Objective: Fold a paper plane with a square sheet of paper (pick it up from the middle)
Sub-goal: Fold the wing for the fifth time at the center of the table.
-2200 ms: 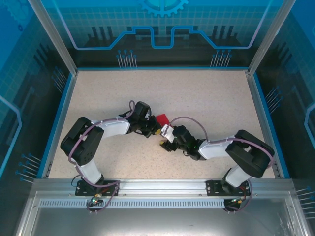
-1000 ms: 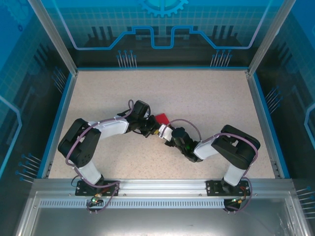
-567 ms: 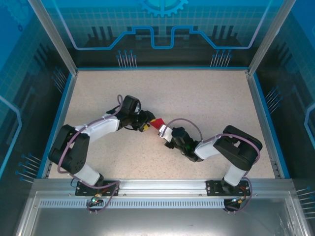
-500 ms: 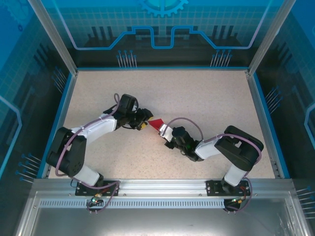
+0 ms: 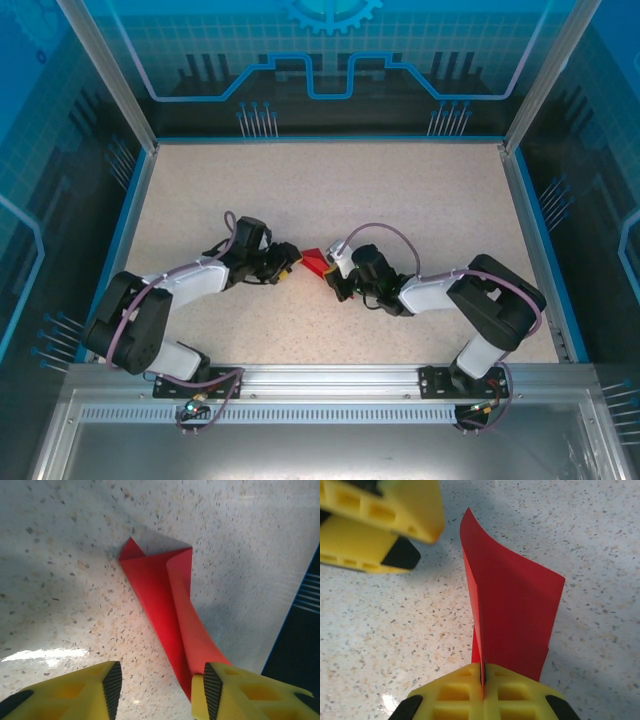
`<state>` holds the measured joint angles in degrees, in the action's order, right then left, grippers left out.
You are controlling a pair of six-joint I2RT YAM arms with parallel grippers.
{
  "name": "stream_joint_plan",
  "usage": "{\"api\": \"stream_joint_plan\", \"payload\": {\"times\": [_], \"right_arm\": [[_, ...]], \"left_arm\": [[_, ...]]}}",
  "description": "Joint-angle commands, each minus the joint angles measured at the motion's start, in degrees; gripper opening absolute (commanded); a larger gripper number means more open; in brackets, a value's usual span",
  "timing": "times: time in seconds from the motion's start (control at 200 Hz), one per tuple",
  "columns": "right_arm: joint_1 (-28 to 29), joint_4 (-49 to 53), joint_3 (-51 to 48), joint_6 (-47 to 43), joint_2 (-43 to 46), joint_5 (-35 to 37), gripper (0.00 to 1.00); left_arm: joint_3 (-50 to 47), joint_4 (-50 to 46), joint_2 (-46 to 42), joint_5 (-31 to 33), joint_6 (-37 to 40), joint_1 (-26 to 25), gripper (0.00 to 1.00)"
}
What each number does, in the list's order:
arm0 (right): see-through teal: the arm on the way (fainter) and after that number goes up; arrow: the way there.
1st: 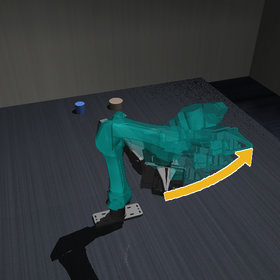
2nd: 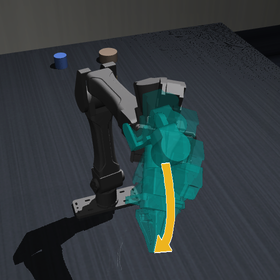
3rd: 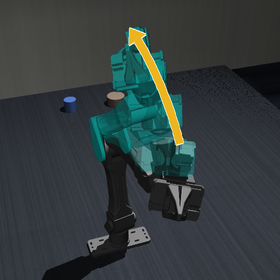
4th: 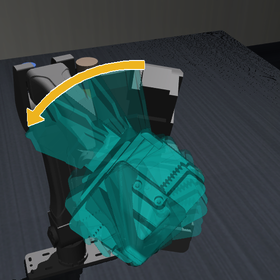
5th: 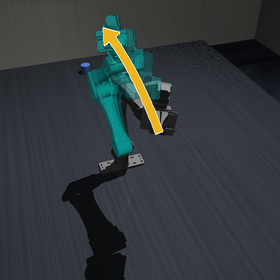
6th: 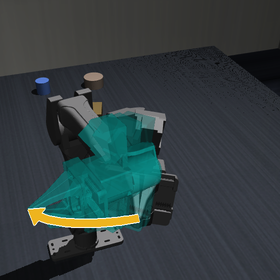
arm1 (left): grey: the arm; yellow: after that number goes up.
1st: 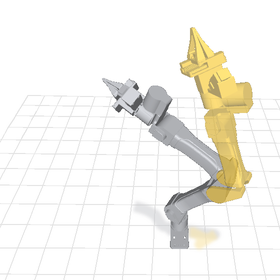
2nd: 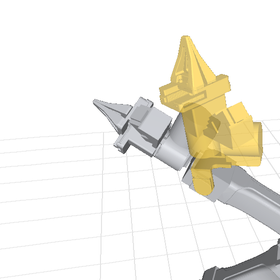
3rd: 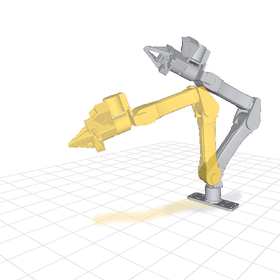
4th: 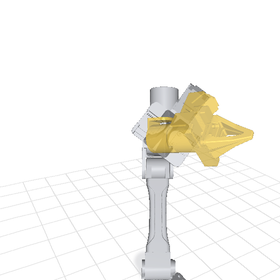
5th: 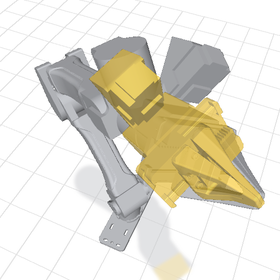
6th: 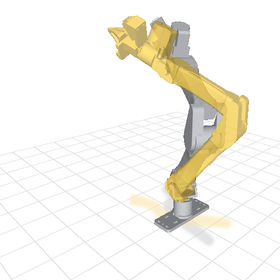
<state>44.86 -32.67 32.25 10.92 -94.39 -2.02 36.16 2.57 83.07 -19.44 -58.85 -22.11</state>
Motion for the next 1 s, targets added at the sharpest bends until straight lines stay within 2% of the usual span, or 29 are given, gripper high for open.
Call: {"api": "stream_joint_plan", "payload": {"times": [0.0, 0.12, 0.33, 0.685, 0.995], "right_arm": [[-0.86, 1.46, 1.63, 5.25, -1.79, -3.97, 0.05], [-1.09, 2.20, 2.37, 6.73, -2.89, -4.94, 0.10], [-1.75, 3.10, 3.84, 8.47, -4.65, -7.31, 0.13], [-4.16, 2.85, 4.70, 13.72, -7.10, -12.07, 0.03], [-6.67, 1.50, 5.20, 19.03, -9.15, -17.34, 0.00]], "left_arm": [[-1.21, 7.01, -0.63, -2.41, 1.67, -1.39, 0.46], [-2.12, 9.07, 1.34, -3.05, 1.04, -2.03, 0.39], [-2.30, 10.09, 2.72, -3.32, 1.17, -2.29, 0.35], [-1.54, 11.50, 5.07, -4.63, 2.24, -2.52, 0.32], [-0.48, 12.78, 7.09, -5.38, 3.06, -3.09, 0.32]]}}
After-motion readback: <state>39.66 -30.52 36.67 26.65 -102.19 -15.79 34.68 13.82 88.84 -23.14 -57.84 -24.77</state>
